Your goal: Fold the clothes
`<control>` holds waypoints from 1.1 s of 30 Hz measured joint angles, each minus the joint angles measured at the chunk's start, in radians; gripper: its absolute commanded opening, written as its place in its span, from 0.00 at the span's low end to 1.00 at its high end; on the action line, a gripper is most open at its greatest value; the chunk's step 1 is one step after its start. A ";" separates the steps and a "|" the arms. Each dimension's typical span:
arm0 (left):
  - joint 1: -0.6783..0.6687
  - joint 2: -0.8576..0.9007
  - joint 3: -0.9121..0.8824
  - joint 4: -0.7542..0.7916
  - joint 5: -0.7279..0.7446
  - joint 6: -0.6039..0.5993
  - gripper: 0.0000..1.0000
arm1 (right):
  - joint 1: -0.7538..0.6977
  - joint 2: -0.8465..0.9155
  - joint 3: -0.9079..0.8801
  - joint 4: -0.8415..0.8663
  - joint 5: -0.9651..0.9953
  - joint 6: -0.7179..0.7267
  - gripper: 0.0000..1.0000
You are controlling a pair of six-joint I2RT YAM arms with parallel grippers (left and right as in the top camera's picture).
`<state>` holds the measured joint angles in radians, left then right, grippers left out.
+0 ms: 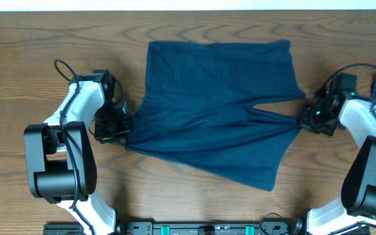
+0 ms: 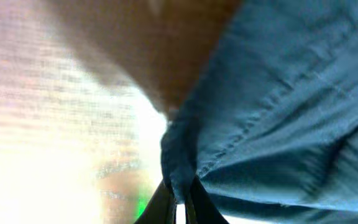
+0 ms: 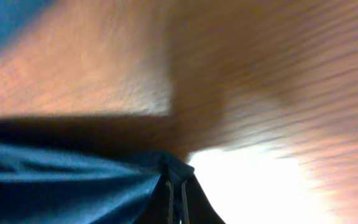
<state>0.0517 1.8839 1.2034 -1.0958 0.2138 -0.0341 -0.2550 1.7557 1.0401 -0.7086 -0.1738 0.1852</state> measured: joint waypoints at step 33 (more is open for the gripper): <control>0.223 0.000 0.000 -0.101 -0.060 -0.020 0.54 | 0.133 0.261 0.266 0.578 -0.240 0.138 0.52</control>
<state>0.2745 1.8839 1.2034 -1.1969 0.1539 -0.0540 -0.1219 2.0163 1.3064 -0.1303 -0.4141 0.3237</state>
